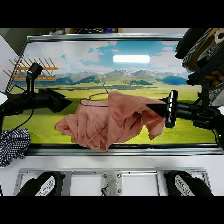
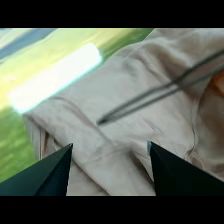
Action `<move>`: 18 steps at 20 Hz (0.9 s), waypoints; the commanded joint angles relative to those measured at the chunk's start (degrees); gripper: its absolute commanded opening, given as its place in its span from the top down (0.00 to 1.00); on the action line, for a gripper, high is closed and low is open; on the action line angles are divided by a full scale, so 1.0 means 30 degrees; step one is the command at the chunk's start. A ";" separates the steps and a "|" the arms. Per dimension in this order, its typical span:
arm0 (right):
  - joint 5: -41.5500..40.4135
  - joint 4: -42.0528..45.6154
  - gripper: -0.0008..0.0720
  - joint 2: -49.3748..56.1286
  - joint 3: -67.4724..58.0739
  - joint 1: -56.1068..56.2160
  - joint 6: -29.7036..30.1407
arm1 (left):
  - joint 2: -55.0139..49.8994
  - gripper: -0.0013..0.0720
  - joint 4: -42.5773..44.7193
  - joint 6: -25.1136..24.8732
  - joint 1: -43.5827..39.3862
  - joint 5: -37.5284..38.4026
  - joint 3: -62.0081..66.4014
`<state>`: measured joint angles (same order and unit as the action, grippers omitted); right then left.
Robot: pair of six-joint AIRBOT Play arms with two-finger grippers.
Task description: Fold the clothes and pants, and hang the long-sleeved shirts on hangers.
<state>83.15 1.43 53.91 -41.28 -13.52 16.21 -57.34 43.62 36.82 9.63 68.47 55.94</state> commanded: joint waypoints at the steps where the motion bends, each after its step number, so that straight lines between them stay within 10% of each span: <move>1: -0.1151 -0.1217 0.98 -0.1115 0.0000 0.0015 -0.1035 | 0.1443 0.31 0.2608 0.6987 -0.1246 -0.0969 -0.1086; 9: -0.1297 -0.1290 0.98 -0.1457 0.0000 0.0015 -0.1938 | 0.2798 0.31 0.2645 1.6356 -1.0156 -0.4546 -0.6448; 18: -0.1290 -0.1282 0.98 -0.1457 0.0000 0.0015 -0.1938 | 0.0750 0.31 0.7970 2.2724 -1.5285 -0.1406 -0.4597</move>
<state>79.31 -2.42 49.58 -41.25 -13.52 10.44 -53.47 59.81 98.37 -32.97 59.35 39.38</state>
